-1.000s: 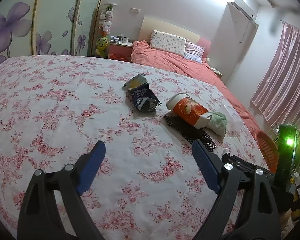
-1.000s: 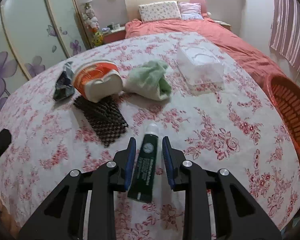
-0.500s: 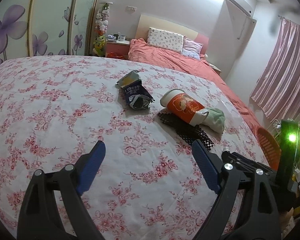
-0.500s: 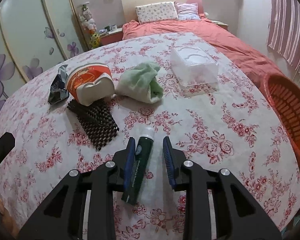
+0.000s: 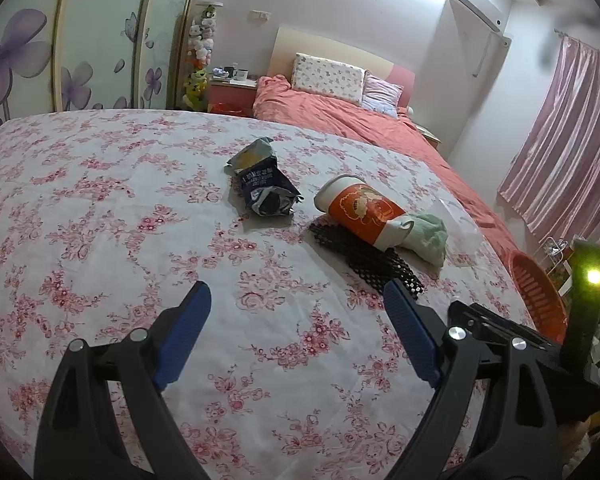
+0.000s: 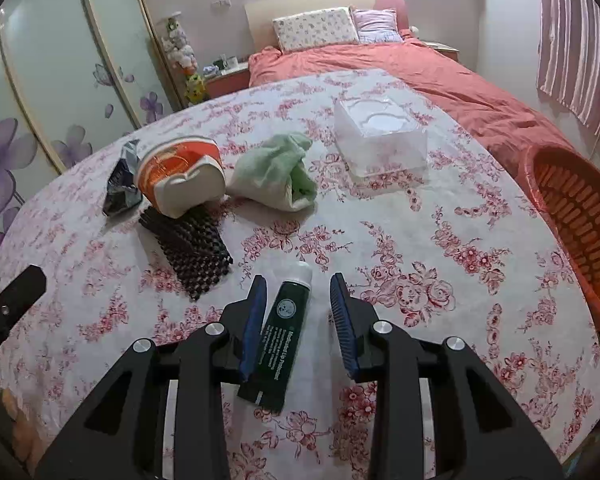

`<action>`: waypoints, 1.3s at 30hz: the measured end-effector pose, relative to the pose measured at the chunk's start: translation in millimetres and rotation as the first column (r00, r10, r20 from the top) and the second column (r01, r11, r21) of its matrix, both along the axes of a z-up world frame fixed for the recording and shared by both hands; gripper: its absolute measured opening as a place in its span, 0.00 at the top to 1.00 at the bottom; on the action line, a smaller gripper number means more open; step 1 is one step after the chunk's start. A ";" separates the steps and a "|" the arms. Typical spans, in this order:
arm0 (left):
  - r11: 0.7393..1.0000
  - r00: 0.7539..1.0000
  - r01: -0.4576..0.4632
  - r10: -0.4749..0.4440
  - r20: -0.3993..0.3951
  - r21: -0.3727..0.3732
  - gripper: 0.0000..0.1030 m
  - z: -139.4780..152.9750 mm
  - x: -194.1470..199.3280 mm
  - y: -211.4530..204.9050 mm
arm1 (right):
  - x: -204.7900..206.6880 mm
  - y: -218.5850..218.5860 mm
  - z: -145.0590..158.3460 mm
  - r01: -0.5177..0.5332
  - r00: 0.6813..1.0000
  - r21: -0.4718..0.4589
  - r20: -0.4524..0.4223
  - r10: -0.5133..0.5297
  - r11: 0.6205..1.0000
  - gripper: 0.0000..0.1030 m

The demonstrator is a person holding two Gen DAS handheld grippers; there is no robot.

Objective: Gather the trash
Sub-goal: 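Lift the tube with the right tool while the left tool approaches the red paper cup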

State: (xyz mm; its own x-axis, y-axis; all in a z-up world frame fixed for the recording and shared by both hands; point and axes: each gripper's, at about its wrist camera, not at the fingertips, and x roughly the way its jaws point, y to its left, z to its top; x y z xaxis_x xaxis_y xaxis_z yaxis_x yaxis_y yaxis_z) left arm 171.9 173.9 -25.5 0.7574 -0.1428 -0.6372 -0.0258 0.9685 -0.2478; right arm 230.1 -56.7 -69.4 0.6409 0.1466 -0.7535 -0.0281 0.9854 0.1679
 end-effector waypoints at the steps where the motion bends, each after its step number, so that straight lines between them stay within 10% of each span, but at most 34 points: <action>1: 1.000 1.000 0.003 -0.003 0.000 0.002 0.16 0.0 0.6 -0.8 | 1.4 0.6 -1.5 0.000 1.000 -0.005 -0.006 0.000 1.000 0.67; 6: 1.000 1.000 0.014 -0.014 0.002 0.004 0.16 0.6 4.3 -5.3 | 0.7 -1.4 -2.6 -0.003 1.000 -0.023 -0.001 0.003 1.000 0.83; 21: 0.998 0.998 0.056 -0.057 0.015 0.024 0.16 11.4 63.0 -61.5 | -6.1 -47.0 26.3 0.007 0.996 0.077 0.092 -0.014 0.997 0.83; 39: 0.988 0.988 -0.030 0.053 -0.145 0.153 0.18 -24.9 143.3 -95.0 | -2.0 -99.5 14.0 0.053 0.993 0.139 0.094 -0.066 0.989 0.83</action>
State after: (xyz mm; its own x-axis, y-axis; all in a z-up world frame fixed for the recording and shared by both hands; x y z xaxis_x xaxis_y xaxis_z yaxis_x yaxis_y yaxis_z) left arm 315.3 78.8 -50.4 0.6563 -0.0076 -0.7545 -0.0921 0.9917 -0.0901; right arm 228.1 -156.1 -55.5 0.7215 0.2026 -0.6622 0.0070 0.9541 0.2995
